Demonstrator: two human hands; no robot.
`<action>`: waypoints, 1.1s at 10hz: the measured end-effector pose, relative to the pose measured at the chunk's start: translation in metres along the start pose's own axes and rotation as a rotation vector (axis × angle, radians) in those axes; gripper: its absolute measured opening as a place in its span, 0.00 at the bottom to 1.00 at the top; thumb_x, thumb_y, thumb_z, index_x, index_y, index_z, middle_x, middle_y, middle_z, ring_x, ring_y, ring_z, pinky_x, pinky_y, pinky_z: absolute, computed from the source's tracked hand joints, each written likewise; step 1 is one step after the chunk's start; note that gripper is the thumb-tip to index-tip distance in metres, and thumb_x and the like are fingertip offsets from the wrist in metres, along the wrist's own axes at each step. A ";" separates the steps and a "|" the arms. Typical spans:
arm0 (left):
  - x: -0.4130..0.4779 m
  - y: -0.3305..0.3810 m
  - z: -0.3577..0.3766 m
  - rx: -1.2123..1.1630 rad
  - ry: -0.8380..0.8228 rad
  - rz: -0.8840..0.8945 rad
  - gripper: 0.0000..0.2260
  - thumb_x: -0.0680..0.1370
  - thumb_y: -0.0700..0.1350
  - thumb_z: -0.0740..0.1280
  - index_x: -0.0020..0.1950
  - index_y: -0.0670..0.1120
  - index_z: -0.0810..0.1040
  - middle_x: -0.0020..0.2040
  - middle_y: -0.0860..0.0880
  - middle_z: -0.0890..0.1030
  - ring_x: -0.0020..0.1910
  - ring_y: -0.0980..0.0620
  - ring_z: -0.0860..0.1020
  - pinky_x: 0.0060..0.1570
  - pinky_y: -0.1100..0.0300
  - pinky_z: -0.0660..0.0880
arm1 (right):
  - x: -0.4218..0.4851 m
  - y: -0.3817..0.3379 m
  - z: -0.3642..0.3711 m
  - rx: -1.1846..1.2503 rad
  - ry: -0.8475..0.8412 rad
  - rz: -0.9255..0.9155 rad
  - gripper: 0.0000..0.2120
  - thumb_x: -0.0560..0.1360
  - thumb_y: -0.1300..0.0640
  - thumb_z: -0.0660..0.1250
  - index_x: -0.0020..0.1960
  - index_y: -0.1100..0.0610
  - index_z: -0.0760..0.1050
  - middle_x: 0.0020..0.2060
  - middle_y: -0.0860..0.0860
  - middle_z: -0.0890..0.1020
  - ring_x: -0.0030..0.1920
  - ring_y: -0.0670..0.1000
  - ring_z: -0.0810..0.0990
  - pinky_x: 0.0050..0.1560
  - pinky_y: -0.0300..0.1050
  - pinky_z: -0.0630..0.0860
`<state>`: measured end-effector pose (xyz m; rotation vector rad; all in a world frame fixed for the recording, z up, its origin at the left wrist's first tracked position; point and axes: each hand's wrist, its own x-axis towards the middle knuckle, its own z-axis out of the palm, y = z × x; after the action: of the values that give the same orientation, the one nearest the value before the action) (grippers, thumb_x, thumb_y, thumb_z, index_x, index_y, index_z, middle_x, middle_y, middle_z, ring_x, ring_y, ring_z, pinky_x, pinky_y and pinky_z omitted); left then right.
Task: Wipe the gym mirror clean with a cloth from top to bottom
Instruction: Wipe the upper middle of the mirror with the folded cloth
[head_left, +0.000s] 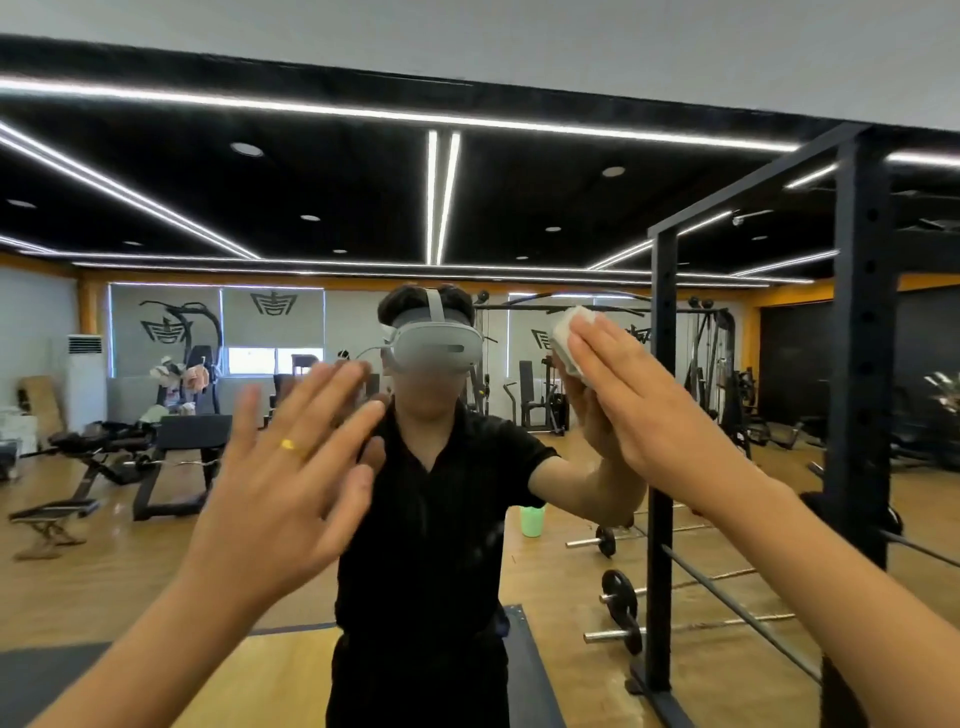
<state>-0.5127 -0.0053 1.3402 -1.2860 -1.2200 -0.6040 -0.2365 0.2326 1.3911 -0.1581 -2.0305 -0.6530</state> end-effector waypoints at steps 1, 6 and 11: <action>-0.019 -0.025 0.004 0.058 -0.098 -0.069 0.25 0.82 0.53 0.55 0.77 0.43 0.71 0.81 0.40 0.62 0.81 0.40 0.59 0.75 0.28 0.53 | 0.007 -0.012 0.008 0.046 0.098 0.089 0.33 0.81 0.66 0.55 0.84 0.53 0.51 0.83 0.51 0.54 0.83 0.54 0.52 0.82 0.46 0.51; -0.031 -0.032 0.025 0.062 -0.013 -0.056 0.26 0.83 0.52 0.58 0.80 0.45 0.66 0.82 0.41 0.61 0.81 0.41 0.60 0.73 0.28 0.58 | 0.082 -0.089 0.032 -0.045 0.235 -0.014 0.32 0.77 0.73 0.67 0.79 0.62 0.64 0.77 0.59 0.67 0.78 0.57 0.64 0.78 0.53 0.66; -0.032 -0.030 0.023 0.061 0.000 -0.065 0.25 0.83 0.52 0.59 0.80 0.46 0.67 0.82 0.42 0.61 0.82 0.42 0.58 0.79 0.36 0.49 | 0.093 -0.096 0.037 -0.048 0.308 0.015 0.27 0.78 0.73 0.66 0.76 0.63 0.69 0.74 0.60 0.72 0.76 0.59 0.68 0.78 0.54 0.67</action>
<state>-0.5572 0.0002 1.3190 -1.1995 -1.2748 -0.6093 -0.3489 0.1559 1.4176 -0.0940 -1.7175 -0.6730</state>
